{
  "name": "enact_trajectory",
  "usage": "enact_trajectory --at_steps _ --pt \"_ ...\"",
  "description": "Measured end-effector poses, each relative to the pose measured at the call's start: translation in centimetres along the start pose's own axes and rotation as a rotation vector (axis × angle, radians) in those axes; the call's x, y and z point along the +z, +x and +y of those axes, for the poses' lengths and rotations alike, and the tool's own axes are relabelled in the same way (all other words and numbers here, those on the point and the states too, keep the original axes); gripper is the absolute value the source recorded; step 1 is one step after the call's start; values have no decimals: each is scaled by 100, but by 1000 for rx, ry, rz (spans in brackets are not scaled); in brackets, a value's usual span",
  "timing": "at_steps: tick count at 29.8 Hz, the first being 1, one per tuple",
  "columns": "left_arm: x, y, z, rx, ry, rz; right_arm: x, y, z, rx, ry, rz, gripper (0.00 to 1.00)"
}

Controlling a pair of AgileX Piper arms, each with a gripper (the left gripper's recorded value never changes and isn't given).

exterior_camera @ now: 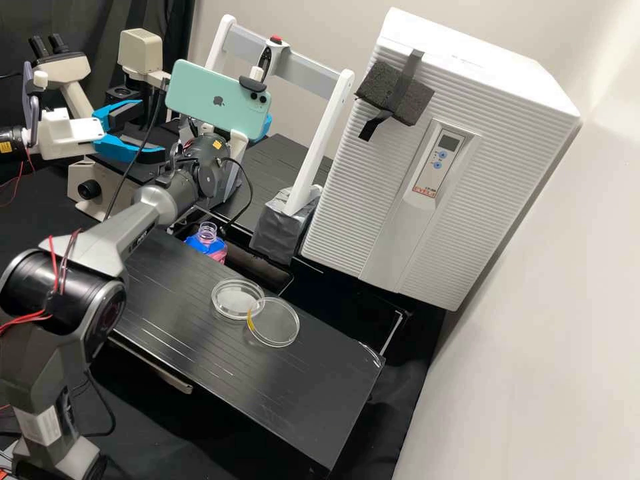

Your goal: Use the pipette

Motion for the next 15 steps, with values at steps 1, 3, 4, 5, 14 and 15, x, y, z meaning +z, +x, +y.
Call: enact_trajectory --at_steps 1,3,4,5,14,15 --pt "6 -20 -31 1 13 29 -14 -74 16 10 1 24 100" --pt "25 -51 -52 8 36 60 -26 -174 36 29 25 50 100" --pt "41 -68 -67 11 46 70 -33 -229 43 44 35 65 100" --pt "64 -90 -70 38 63 84 -27 -298 42 65 29 75 100" --pt "124 -282 -166 167 74 102 62 -785 45 269 3 119 100" --pt "121 -287 -173 164 73 104 81 -823 22 286 -1 124 100"
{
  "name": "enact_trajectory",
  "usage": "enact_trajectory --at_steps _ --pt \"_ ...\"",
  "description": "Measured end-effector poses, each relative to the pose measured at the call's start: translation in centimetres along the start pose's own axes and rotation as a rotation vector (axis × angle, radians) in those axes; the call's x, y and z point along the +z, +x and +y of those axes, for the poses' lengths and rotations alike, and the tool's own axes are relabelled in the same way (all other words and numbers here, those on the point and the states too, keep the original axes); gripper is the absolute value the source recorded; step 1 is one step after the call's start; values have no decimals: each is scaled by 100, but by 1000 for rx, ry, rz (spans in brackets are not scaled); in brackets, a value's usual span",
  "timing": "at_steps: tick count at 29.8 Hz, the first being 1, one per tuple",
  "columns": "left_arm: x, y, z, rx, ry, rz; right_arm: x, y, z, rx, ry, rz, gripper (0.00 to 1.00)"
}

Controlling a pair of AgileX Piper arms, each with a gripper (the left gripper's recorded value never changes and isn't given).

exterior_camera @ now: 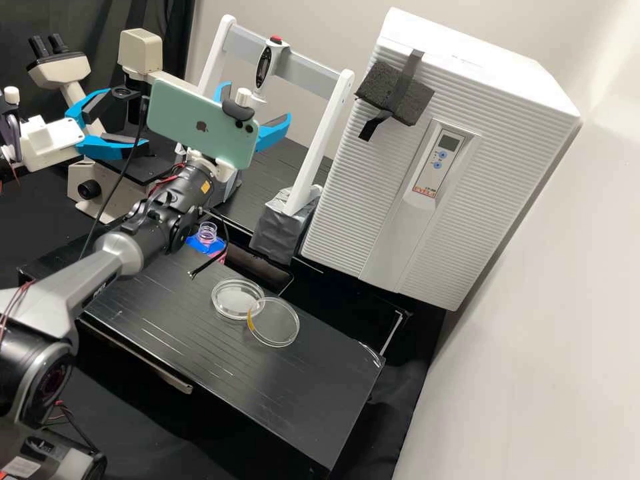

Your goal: Use the pipette

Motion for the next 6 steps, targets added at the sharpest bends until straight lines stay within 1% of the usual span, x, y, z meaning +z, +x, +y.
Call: enact_trajectory --at_steps 2,4,5,6 --pt "0 -2 -3 -1 0 0 9 -84 -20 29 1 12 100" --pt "0 -2 -3 -1 0 0 40 -155 -36 63 9 35 100" --pt "-1 -6 -7 -3 0 0 62 -186 -48 78 20 47 100" --pt "-1 -5 -5 -2 0 0 76 -209 -54 90 39 58 100"
